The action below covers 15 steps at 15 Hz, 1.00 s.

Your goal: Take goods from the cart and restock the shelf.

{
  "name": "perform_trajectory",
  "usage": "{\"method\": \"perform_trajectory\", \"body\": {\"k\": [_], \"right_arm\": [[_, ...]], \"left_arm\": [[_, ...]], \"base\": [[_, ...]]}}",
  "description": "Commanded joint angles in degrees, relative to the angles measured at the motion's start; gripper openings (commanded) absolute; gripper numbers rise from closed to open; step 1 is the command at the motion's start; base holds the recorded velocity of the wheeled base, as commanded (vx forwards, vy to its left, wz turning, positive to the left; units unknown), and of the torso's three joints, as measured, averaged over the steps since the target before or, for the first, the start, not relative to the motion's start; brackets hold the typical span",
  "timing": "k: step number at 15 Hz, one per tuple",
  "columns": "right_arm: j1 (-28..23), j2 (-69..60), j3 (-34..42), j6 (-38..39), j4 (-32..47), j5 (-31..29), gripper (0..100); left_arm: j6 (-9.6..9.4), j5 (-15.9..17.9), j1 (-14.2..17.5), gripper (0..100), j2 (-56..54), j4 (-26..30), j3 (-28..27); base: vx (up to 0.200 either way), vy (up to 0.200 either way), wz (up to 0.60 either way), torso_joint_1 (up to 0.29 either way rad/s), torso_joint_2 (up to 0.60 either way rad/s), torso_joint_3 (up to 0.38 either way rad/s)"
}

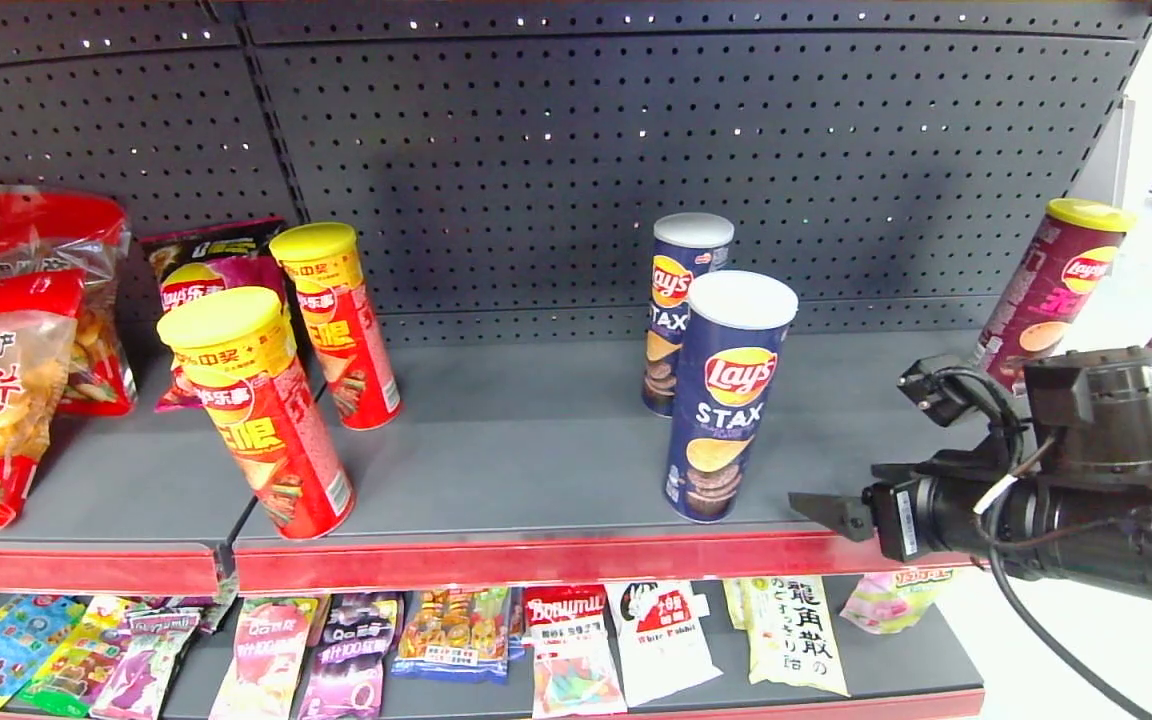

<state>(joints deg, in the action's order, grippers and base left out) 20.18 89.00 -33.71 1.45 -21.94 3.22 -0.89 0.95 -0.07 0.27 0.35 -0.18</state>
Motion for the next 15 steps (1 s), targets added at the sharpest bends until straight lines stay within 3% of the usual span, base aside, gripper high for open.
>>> {"method": "perform_trajectory", "body": {"k": [1, 15], "right_arm": [[0.0, 2.8, -0.8, 0.0, -0.5, 0.0, 100], [1.0, 10.6, -7.7, -0.3, -1.7, -0.3, 100]], "left_arm": [[0.10, 0.0, 0.0, 100, 0.1, 0.0, 0.0], [0.01, 0.0, 0.1, 100, 0.1, 0.0, 0.0]], "base": [[0.000, 0.000, 0.00, 0.000, 0.00, 0.000], [0.000, 0.000, 0.00, 0.000, 0.00, 0.000]]}}
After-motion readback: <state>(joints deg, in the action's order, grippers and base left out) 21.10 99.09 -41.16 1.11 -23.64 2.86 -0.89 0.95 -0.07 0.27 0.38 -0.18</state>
